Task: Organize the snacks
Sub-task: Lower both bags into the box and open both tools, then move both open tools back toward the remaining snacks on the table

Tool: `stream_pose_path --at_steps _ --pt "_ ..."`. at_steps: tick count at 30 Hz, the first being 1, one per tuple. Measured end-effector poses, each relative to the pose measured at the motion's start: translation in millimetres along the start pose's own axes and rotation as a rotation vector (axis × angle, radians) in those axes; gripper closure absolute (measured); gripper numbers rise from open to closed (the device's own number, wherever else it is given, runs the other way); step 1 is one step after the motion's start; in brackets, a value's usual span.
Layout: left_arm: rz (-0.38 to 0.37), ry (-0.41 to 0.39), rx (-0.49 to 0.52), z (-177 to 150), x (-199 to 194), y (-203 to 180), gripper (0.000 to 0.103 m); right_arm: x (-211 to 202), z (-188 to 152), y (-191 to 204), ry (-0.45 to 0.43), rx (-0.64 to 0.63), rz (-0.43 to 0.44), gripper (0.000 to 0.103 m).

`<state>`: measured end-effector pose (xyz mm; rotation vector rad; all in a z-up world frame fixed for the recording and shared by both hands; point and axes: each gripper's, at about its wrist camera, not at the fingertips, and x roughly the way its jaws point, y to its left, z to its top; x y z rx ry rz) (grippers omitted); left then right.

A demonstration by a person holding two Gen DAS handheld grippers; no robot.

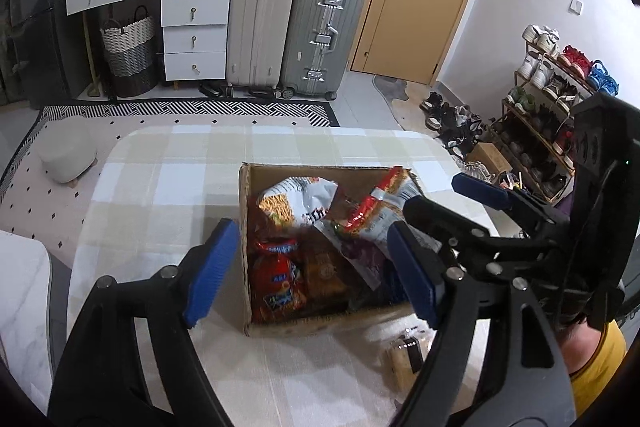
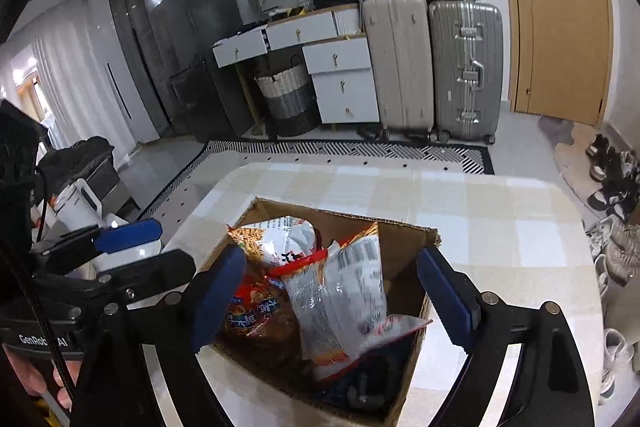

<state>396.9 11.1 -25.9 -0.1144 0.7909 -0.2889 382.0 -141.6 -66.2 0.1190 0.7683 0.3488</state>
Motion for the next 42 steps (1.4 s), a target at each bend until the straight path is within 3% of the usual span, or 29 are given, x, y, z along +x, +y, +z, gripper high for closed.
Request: stream_pose_path --at_steps 5,12,19,21,24,29,36,42 --pt "0.003 -0.015 0.016 -13.4 -36.0 -7.2 0.027 -27.7 -2.1 2.4 -0.022 0.035 0.022 0.014" --pt "0.056 -0.085 0.072 -48.7 -104.2 -32.4 0.023 -103.0 -14.3 8.9 -0.121 0.076 0.042 0.014" --pt "0.061 -0.166 0.094 -105.1 -177.5 -63.5 0.021 -196.6 -54.2 31.9 -0.258 0.05 0.048 0.011" --pt "0.06 -0.198 0.091 -121.9 -198.7 -69.7 0.016 -223.5 -67.1 40.7 -0.293 0.037 0.046 0.007" --pt "0.061 -0.239 0.102 -149.9 -232.4 -82.4 0.0 -259.4 -87.5 53.0 -0.337 0.032 0.052 0.004" --pt "0.063 -0.28 0.139 -188.5 -276.6 -103.1 0.001 -309.8 -124.3 71.2 -0.387 0.031 0.046 0.001" --pt "0.063 -0.272 0.157 -237.4 -305.2 -109.1 0.001 -351.2 -172.7 81.2 -0.432 0.041 0.047 0.001" --pt "0.038 -0.227 0.183 -276.7 -286.1 -98.2 0.001 -376.1 -224.7 87.6 -0.511 -0.026 0.023 0.001"
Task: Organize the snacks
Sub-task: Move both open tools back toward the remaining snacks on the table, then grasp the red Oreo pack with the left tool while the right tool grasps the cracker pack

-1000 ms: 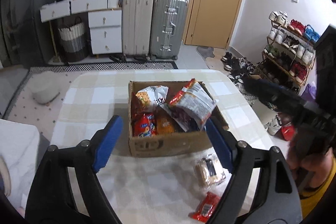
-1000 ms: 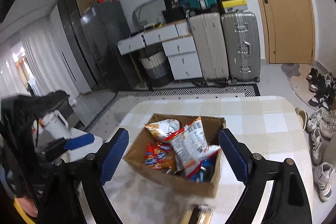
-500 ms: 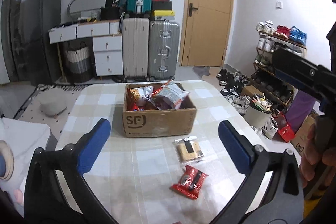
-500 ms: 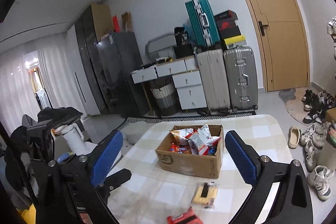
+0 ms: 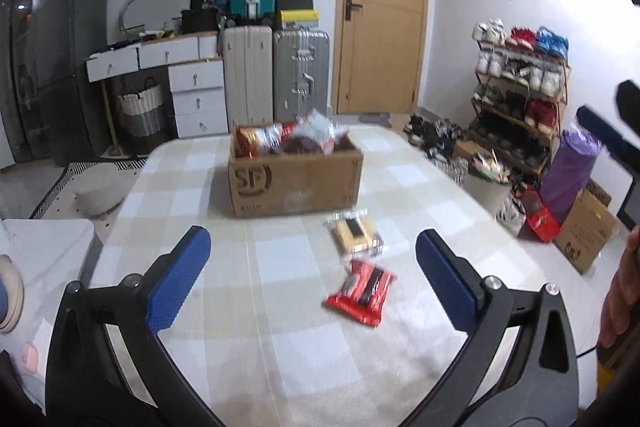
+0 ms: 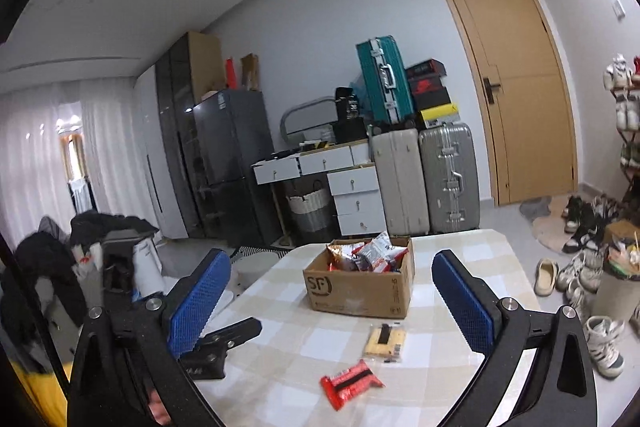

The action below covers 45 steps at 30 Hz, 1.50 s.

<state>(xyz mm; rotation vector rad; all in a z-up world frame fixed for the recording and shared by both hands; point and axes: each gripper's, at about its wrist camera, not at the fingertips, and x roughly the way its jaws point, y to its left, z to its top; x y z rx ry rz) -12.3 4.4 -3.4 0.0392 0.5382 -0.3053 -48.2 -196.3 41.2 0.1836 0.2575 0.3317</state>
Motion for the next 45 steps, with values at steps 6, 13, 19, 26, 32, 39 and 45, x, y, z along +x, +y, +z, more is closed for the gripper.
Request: stream_pose_path --at_steps 6,13,19,26,32,39,45 --pt "-0.008 0.116 0.04 -26.1 51.2 -0.7 0.001 -6.6 -35.7 -12.5 0.038 -0.022 -0.037 0.001" --pt "-0.053 0.207 0.071 -29.2 110.9 -6.6 0.001 38.6 -54.0 -52.9 0.124 0.123 -0.036 0.001" --pt "-0.086 0.309 0.102 -24.9 176.3 -18.5 0.001 70.0 -72.0 -73.7 0.185 0.162 -0.042 0.001" --pt "-0.118 0.414 0.113 -31.1 235.4 -29.9 0.001 98.6 -89.8 -100.6 0.244 0.23 -0.052 0.001" --pt "-0.185 0.472 0.084 -39.4 266.6 -29.8 0.038 118.1 -104.2 -115.0 0.288 0.256 -0.057 0.001" --pt "-0.229 0.447 0.007 -33.0 277.0 -6.4 0.059 155.8 -114.4 -125.2 0.375 0.289 -0.075 0.001" --pt "-0.185 0.399 -0.07 -22.3 271.8 32.3 0.059 216.9 -109.5 -122.5 0.523 0.276 -0.058 0.001"
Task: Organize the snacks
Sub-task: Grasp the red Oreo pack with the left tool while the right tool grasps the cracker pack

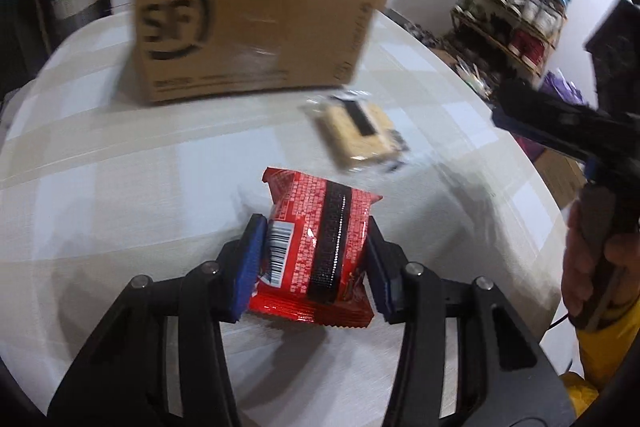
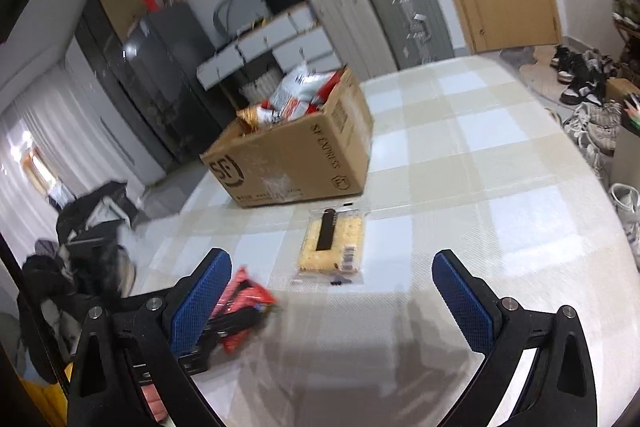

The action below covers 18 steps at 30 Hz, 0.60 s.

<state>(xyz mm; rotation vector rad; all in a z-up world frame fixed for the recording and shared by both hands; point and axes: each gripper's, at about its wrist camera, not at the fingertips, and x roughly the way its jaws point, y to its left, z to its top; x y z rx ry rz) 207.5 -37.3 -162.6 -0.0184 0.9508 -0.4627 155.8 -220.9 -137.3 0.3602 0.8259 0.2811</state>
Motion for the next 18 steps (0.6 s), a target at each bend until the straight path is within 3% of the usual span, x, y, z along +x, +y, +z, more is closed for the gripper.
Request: stream_pose_path --at_steps 5,8,11,12,13,18 --pt "0.025 -0.047 -0.106 -3.1 -20.7 40.3 0.059 55.4 20.3 25.8 0.143 -0.057 -0.058 0.001" --pt "0.056 -0.076 -0.143 -4.1 -33.4 67.0 0.059 78.8 22.8 39.4 0.155 -0.122 -0.111 0.002" --pt "0.061 -0.092 -0.197 -7.4 -42.5 89.4 0.059 101.1 21.8 40.7 0.158 -0.11 -0.159 0.005" --pt "0.066 -0.098 -0.211 -12.8 -47.1 96.5 0.059 109.8 20.3 40.9 0.176 -0.108 -0.17 0.011" --pt "0.07 -0.103 -0.222 -12.7 -48.1 101.5 0.059 118.2 17.0 41.6 0.197 -0.115 -0.2 0.023" --pt "0.063 -0.109 -0.243 -18.4 -47.6 110.0 0.059 138.8 2.5 56.1 0.227 -0.262 -0.328 0.039"
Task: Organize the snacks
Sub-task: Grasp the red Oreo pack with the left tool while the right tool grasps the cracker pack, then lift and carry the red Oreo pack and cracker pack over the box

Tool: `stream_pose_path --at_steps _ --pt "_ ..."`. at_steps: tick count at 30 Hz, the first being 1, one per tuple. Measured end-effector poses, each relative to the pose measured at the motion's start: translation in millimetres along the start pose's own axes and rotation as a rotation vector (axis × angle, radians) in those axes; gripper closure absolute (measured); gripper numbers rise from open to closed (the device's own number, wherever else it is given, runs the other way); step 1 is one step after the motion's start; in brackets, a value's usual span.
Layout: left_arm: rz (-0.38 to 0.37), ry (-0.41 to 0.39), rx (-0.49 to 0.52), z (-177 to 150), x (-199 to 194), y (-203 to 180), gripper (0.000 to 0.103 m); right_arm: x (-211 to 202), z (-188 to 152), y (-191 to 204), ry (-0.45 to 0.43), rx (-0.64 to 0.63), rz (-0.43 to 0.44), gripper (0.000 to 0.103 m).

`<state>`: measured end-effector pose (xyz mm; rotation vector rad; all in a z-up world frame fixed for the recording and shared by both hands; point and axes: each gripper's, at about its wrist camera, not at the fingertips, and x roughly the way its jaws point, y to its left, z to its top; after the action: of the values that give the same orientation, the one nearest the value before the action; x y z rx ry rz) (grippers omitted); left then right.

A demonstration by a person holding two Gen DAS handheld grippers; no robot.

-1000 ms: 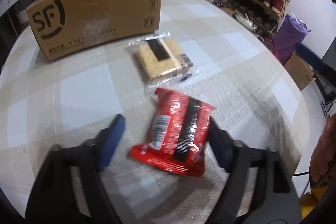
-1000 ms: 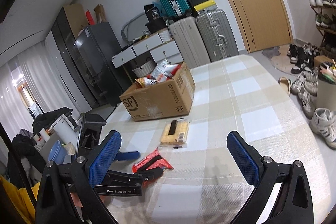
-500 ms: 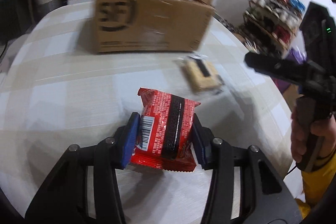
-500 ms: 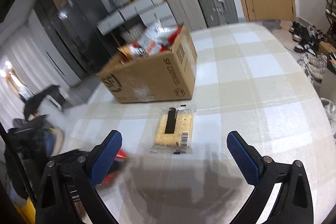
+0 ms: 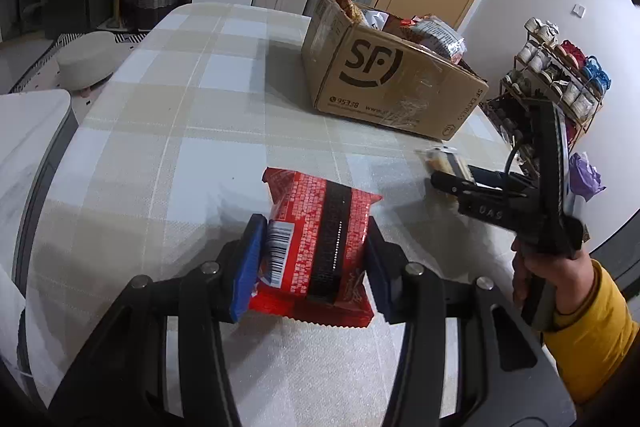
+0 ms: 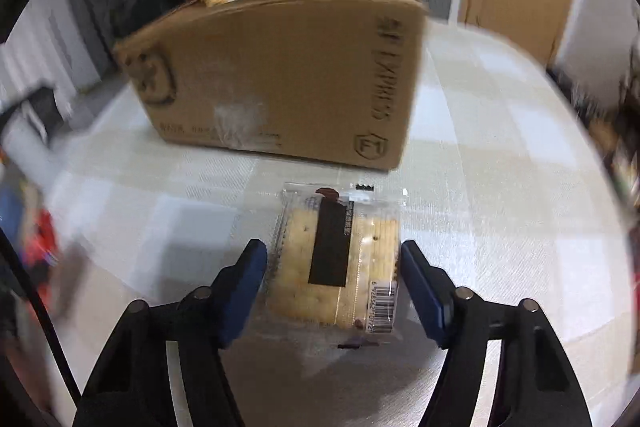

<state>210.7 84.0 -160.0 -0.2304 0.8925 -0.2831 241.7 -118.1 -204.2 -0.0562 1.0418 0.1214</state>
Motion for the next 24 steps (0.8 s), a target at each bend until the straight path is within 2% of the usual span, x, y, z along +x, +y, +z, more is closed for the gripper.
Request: stream_pose_path --at_steps 1,3,5,9,15,21,24 --pt "-0.001 -0.005 -0.005 0.5 -0.4 0.1 0.059 -1.5 -0.3 4.9 -0.016 -0.033 -0.009 0.043" --pt "-0.004 -0.008 -0.01 -4.5 -6.0 -1.4 0.059 -1.4 -1.3 10.0 -0.011 -0.055 0.036 0.044" --pt "-0.005 -0.017 -0.012 -12.1 -21.5 2.7 0.059 -3.5 -3.7 11.4 -0.025 -0.062 0.036 0.044" --pt "0.001 -0.031 -0.005 -18.9 -38.5 -2.5 0.059 -20.1 -7.0 5.4 -0.067 -0.032 0.09 0.044" --pt "0.021 -0.071 0.003 -17.9 -63.8 -17.2 0.059 -84.2 -9.3 -7.2 -0.18 0.012 0.234 0.044" --pt "0.032 -0.149 0.067 -9.0 -104.7 -52.5 0.059 -158.3 -13.8 -12.0 -0.306 0.062 0.402 0.044" --pt "0.05 -0.207 0.098 -6.1 -127.9 -73.0 0.059 -191.8 -15.0 -5.7 -0.358 0.053 0.422 0.044"
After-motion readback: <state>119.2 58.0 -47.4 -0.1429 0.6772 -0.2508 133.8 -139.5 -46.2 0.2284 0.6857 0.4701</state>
